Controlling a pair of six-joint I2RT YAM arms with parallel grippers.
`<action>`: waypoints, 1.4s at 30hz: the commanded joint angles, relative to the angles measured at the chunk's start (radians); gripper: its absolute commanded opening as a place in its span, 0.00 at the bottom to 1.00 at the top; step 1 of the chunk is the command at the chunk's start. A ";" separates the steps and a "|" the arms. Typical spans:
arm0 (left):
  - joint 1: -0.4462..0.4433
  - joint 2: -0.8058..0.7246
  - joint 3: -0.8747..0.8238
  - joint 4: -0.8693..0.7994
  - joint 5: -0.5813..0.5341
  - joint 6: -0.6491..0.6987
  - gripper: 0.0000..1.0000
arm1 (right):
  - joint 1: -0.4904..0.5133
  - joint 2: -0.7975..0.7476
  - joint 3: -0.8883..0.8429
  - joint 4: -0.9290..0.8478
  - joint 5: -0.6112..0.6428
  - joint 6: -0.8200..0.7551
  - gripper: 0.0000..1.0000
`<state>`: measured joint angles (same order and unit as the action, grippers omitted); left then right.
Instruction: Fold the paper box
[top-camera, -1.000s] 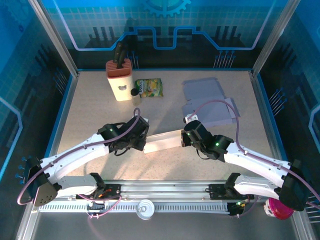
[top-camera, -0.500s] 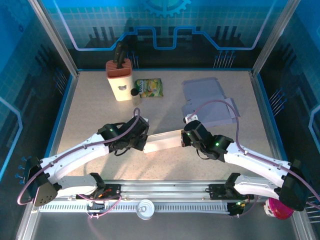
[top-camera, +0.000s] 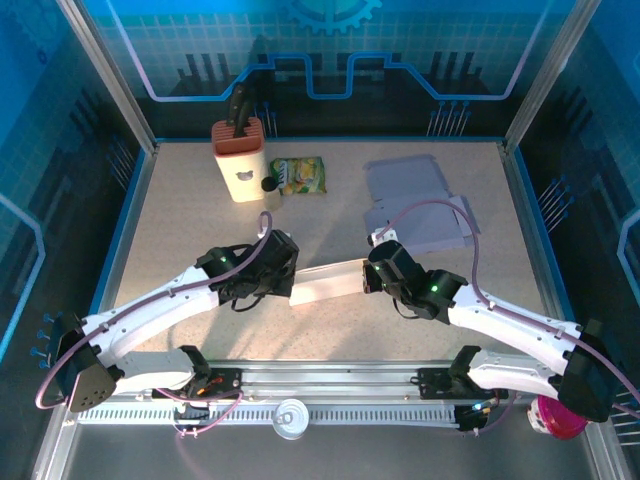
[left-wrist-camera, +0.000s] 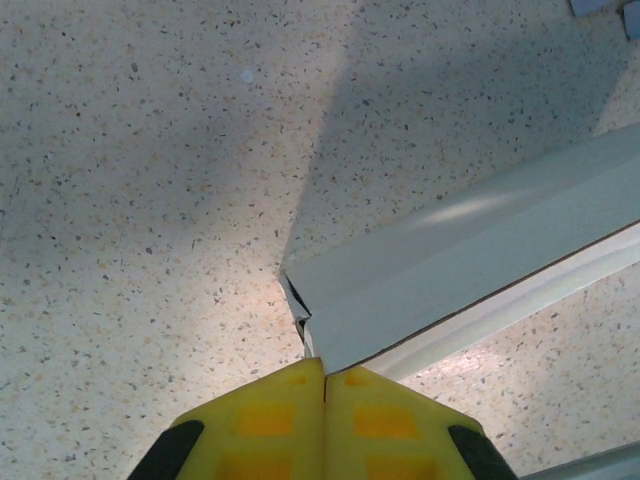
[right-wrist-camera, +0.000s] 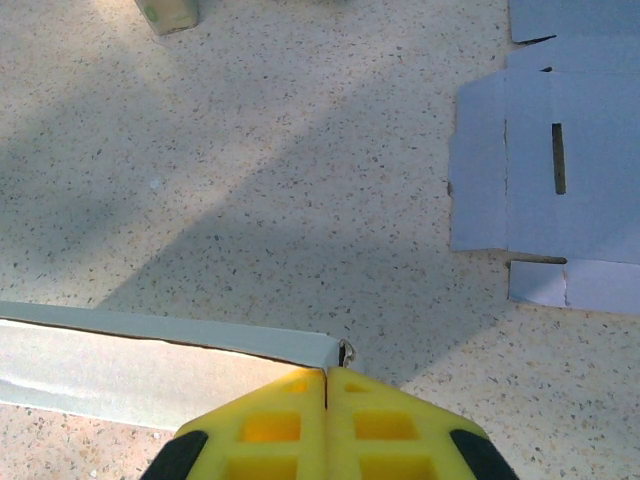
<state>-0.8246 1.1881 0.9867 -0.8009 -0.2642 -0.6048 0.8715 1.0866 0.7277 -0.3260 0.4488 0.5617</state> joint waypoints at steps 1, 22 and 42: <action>0.002 -0.028 -0.014 0.057 0.043 -0.075 0.00 | 0.023 -0.002 0.012 -0.039 -0.004 0.019 0.00; 0.028 -0.074 -0.082 0.150 0.071 -0.159 0.00 | 0.027 0.002 0.011 -0.040 -0.002 0.020 0.00; 0.042 -0.087 -0.168 0.172 0.043 -0.084 0.00 | 0.023 0.013 -0.017 -0.022 0.004 0.013 0.00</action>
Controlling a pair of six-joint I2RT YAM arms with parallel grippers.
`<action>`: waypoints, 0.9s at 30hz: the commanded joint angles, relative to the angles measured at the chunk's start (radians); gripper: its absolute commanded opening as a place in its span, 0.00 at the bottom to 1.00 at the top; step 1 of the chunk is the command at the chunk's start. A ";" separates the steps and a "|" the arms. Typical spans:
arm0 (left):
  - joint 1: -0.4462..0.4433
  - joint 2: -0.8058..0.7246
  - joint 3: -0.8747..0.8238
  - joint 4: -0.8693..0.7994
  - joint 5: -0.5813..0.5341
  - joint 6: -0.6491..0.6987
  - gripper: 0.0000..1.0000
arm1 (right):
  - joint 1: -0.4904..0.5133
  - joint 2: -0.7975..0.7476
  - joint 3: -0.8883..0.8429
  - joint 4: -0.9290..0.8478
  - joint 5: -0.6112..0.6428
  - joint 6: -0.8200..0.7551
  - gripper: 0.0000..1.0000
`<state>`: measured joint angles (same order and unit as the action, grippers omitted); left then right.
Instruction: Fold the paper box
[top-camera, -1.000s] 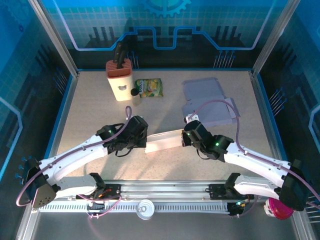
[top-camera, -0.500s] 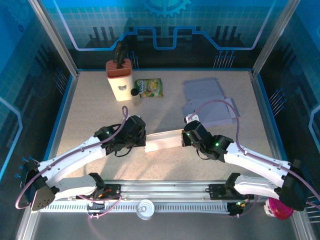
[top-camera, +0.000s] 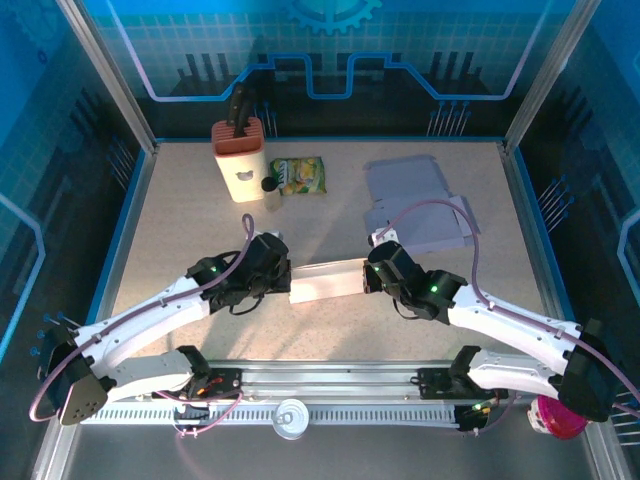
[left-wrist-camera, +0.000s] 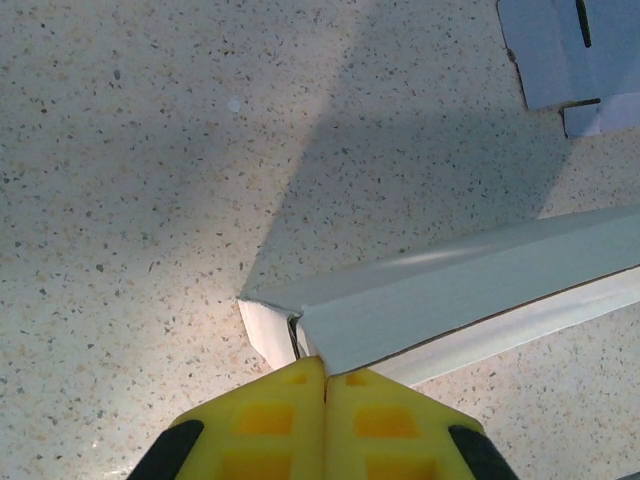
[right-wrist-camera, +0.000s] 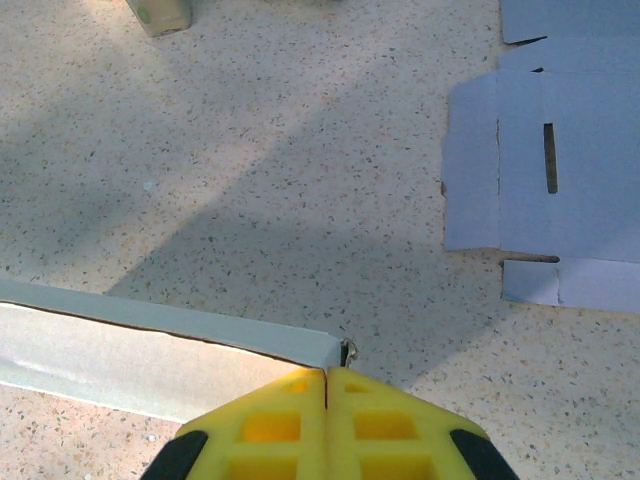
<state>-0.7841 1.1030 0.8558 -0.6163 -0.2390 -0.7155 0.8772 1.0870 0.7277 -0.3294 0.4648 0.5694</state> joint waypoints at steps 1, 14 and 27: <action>0.002 0.000 -0.041 -0.009 0.020 0.031 0.00 | 0.016 0.013 -0.022 -0.017 -0.009 0.004 0.00; -0.052 0.026 -0.066 -0.025 -0.064 0.045 0.00 | 0.016 -0.014 -0.051 -0.040 -0.017 0.055 0.00; -0.183 0.064 -0.043 -0.071 -0.268 -0.034 0.00 | -0.017 -0.335 -0.120 -0.104 -0.176 0.387 0.71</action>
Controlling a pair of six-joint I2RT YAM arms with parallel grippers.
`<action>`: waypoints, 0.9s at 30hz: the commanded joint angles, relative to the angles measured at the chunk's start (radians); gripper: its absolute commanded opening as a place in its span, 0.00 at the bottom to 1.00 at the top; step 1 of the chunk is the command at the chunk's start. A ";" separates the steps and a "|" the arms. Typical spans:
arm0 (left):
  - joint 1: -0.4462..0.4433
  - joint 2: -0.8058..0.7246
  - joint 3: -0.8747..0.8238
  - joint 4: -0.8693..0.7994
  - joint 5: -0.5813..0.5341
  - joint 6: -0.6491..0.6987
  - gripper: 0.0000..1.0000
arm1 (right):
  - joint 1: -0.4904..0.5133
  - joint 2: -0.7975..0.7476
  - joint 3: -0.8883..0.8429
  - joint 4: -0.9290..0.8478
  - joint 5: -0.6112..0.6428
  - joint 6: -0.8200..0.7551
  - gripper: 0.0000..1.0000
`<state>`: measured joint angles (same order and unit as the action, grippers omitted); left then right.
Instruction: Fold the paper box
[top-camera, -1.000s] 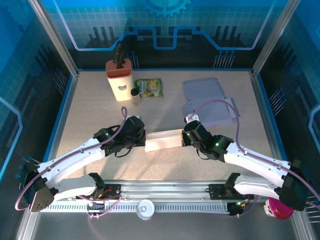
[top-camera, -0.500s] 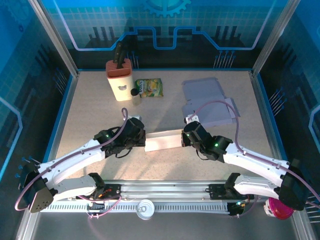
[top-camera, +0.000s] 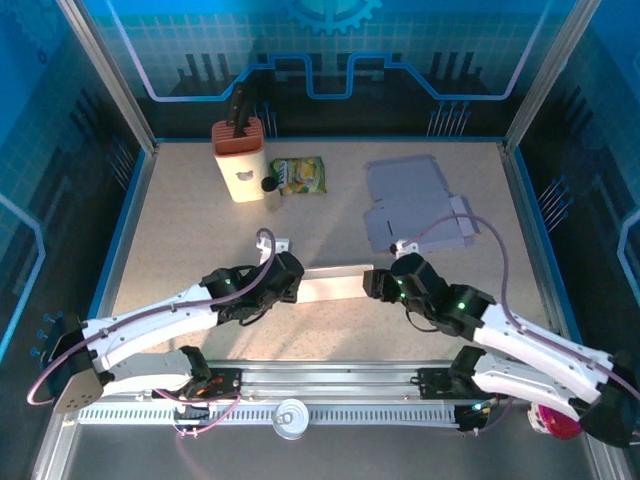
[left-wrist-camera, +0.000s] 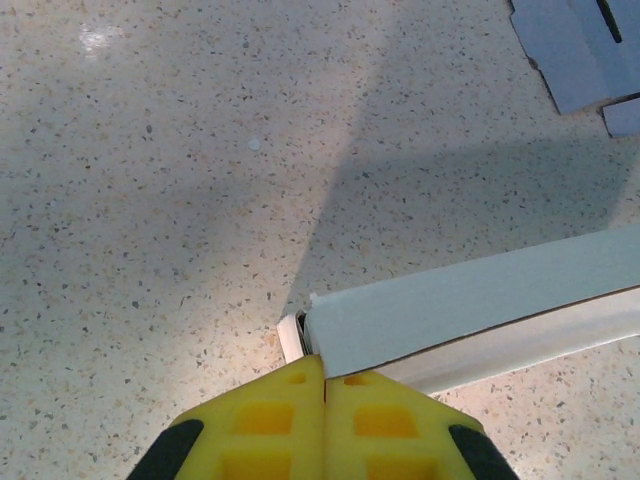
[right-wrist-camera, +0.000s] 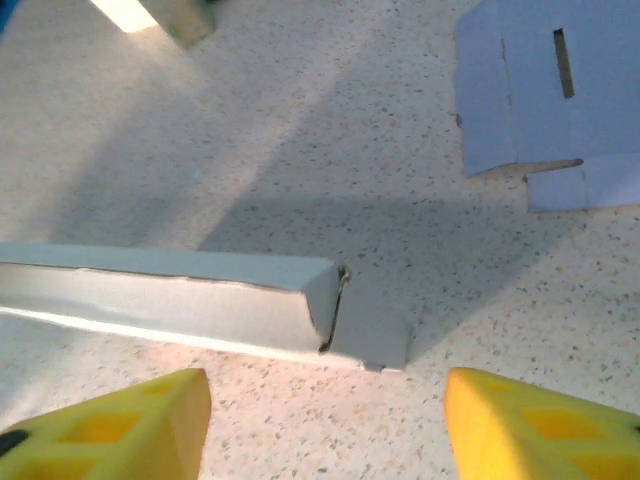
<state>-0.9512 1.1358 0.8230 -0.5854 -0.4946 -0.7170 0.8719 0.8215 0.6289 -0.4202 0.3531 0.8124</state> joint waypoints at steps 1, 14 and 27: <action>-0.021 0.033 -0.008 -0.103 -0.019 -0.036 0.00 | -0.016 -0.098 -0.026 -0.002 -0.078 0.185 0.75; -0.052 0.011 -0.010 -0.117 -0.044 -0.058 0.00 | -0.084 -0.125 -0.232 0.338 -0.206 1.021 0.83; -0.058 0.013 0.008 -0.113 -0.042 -0.050 0.00 | -0.122 -0.039 -0.317 0.547 -0.234 1.150 0.73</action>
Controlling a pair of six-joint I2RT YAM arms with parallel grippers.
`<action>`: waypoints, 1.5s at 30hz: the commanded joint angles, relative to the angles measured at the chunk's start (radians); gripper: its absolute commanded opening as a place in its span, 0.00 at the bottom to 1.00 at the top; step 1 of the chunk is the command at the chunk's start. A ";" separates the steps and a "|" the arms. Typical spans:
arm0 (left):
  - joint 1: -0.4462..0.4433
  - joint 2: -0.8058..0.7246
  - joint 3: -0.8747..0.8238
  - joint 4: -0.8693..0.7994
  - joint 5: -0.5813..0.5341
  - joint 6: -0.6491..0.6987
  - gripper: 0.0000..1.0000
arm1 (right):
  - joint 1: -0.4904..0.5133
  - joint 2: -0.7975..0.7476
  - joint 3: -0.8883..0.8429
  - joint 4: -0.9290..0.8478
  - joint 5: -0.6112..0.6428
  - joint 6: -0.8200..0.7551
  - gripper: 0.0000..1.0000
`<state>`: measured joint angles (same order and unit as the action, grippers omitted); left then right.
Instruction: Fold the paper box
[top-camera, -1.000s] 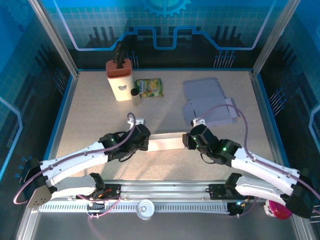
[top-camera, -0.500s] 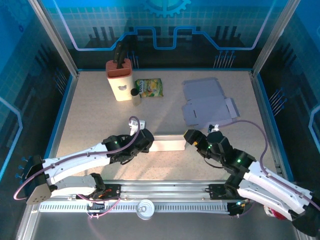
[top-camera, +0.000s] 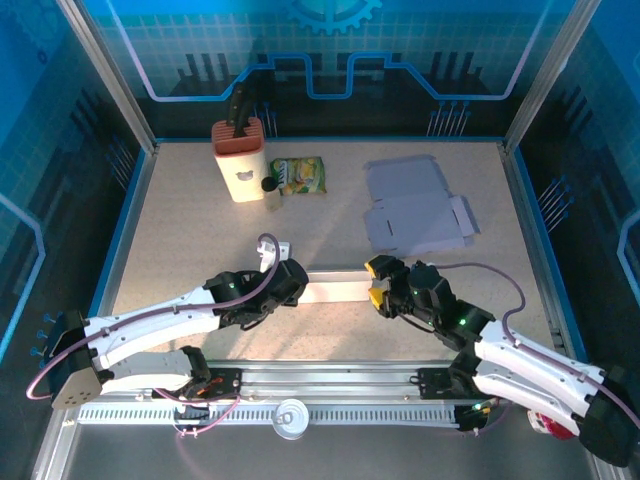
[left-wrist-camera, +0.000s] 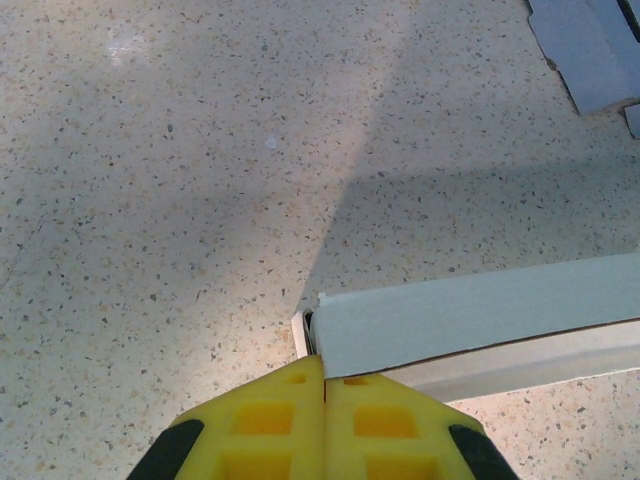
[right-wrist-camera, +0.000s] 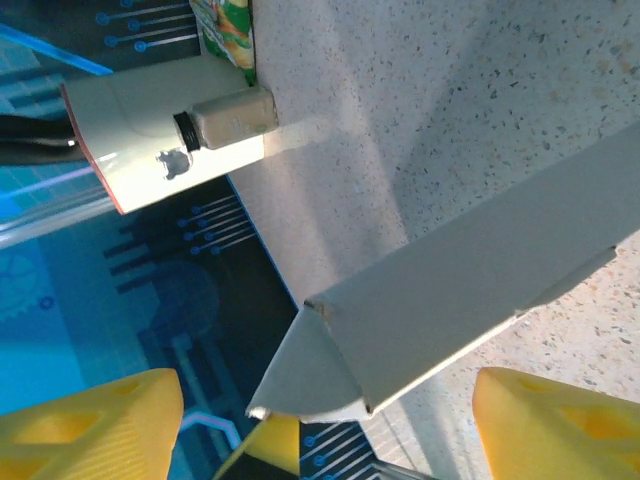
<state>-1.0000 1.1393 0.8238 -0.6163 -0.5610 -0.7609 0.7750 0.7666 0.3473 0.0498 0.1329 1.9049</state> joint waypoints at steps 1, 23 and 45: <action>-0.009 0.012 0.009 -0.080 0.024 -0.005 0.00 | -0.035 0.022 -0.043 0.097 -0.024 0.060 0.71; 0.076 -0.218 -0.025 0.019 0.244 -0.071 0.59 | -0.082 0.063 -0.065 0.051 -0.011 -0.020 0.40; 0.394 -0.224 -0.181 0.237 0.580 -0.147 0.36 | -0.097 0.164 -0.014 0.056 -0.009 -0.045 0.35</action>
<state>-0.6182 0.9211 0.6601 -0.4152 -0.0277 -0.9081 0.6987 0.9035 0.3298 0.1822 0.1001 1.8767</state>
